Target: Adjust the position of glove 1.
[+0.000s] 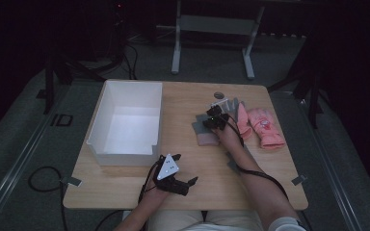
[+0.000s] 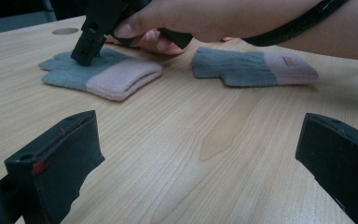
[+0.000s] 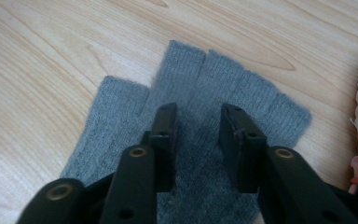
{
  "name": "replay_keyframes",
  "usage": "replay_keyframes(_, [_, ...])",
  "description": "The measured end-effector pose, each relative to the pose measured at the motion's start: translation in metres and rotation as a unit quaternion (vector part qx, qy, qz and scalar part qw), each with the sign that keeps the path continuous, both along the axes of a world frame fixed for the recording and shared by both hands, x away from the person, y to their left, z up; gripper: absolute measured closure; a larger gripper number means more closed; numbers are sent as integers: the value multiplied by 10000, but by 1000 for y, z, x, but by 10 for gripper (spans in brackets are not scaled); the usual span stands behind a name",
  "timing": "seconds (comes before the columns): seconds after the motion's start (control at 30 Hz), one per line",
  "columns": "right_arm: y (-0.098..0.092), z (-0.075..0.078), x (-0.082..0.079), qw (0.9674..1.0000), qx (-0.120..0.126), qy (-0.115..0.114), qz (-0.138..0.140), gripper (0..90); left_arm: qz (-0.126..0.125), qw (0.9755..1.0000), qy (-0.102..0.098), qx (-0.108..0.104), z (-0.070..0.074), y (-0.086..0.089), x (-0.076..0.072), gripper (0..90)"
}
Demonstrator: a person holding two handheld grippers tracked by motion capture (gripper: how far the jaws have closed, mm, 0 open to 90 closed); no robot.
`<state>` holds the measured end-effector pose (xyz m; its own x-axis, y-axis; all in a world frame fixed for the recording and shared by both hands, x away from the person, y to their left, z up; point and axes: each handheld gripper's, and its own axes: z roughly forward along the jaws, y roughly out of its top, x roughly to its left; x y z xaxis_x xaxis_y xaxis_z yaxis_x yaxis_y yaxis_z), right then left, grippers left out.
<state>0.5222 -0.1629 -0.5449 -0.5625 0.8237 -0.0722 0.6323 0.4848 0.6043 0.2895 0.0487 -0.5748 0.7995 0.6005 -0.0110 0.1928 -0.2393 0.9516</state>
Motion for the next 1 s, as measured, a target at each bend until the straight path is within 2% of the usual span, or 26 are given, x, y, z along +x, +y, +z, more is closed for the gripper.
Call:
replay_keyframes(0.07, [3, 0, -1, 10000, -70, -42, -6, 774, 7, 10000, -4, 6, 0, 0, 0, 0])
replay_keyframes(0.17, [6, 1, -1, 9998, -33, 46, -182, 839, 6, 10000, 24, -13, 0, 0, 0, 0])
replay_keyframes(0.23, [7, 5, -2, 9993, 95, 235, -261, 850, 5, 10000, 41, -25, 0, 0, 1, 0])
replay_keyframes(0.33, [8, 18, -12, 9990, 243, 229, -291, 854, 16, 10000, 17, -11, 0, 0, 0, 0])
replay_keyframes(0.47, [6, 45, -38, 9977, 580, 23, -345, 859, 18, 10000, -2, 10, 0, 0, 0, 0])
replay_keyframes(0.53, [6, 58, -53, 9976, 616, -120, -293, 860, 22, 10000, 2, 9, 0, 0, 0, 0])
replay_keyframes(0.67, [3, 75, -85, 9954, 864, -229, -337, 863, 26, 10000, -16, 38, 0, -1, 0, 0])
replay_keyframes(0.8, [-4, 84, -116, 9932, 1078, -254, -347, 866, 40, 10000, -11, 19, 0, -1, 0, 0])
replay_keyframes(0.83, [-7, 86, -124, 9915, 1222, -247, -366, 865, 50, 10000, -5, 9, 0, 0, 0, 0])
replay_keyframes(0.87, [-8, 87, -132, 9919, 1171, -313, -369, 866, 52, 10000, -8, 13, 0, 0, 0, 0])
replay_keyframes(0.93, [-10, 87, -146, 9921, 1165, -305, -356, 866, 46, 10000, -36, 36, 0, -1, -1, 0])
replay_keyframes(1.0, [-11, 85, -151, 9928, 1096, -336, -355, 866, 43, 10000, -54, 47, 0, -1, -1, 0])
